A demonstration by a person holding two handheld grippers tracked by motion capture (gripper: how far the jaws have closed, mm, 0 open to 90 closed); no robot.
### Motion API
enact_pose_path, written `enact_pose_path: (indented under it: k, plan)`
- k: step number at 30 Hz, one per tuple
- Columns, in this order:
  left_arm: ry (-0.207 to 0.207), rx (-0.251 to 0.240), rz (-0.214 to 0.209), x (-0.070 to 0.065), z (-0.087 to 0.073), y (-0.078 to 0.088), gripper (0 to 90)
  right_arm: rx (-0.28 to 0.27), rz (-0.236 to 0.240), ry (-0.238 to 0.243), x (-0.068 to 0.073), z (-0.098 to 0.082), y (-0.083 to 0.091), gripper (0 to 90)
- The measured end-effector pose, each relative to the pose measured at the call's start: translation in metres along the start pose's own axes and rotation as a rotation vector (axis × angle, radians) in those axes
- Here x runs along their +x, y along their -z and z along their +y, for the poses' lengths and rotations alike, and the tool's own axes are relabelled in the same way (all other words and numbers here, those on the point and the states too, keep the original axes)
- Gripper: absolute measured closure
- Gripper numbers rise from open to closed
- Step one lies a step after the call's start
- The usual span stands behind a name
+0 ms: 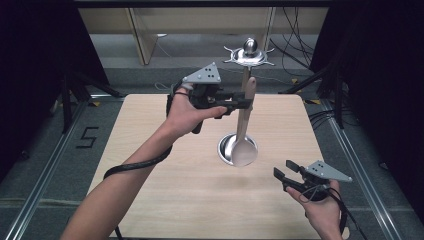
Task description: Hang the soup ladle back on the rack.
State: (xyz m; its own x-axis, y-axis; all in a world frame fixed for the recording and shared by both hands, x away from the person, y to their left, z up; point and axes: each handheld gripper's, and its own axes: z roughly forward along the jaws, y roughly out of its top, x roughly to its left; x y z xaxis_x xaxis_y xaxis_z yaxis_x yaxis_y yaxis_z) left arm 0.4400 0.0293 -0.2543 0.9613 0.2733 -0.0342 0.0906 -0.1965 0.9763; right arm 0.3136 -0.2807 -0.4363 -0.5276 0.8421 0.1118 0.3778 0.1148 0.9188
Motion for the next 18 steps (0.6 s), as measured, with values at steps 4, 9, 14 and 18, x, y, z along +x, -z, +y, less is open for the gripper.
enact_pose_path:
  k: [4, 9, 14, 18]
  plan:
    - [-0.001, 0.000, 0.000, 0.0003, 0.0031, 0.0002, 73.6, 0.001, -0.005, 0.001, 0.0000, 0.0000, 0.0000, 43.4]
    - [0.007, -0.007, 0.003, 0.0016, 0.0063, 0.0010, 73.6, 0.002, -0.003, 0.001, -0.0001, 0.0002, 0.0004, 43.5]
    - [0.014, -0.009, 0.004, 0.0034, 0.0081, 0.0025, 73.6, -0.001, 0.001, -0.004, 0.0000, -0.0001, 0.0002, 43.4]
    - [0.014, -0.008, 0.001, 0.0043, 0.0095, 0.0030, 73.6, -0.001, 0.002, -0.007, 0.0003, -0.0002, -0.0002, 43.5]
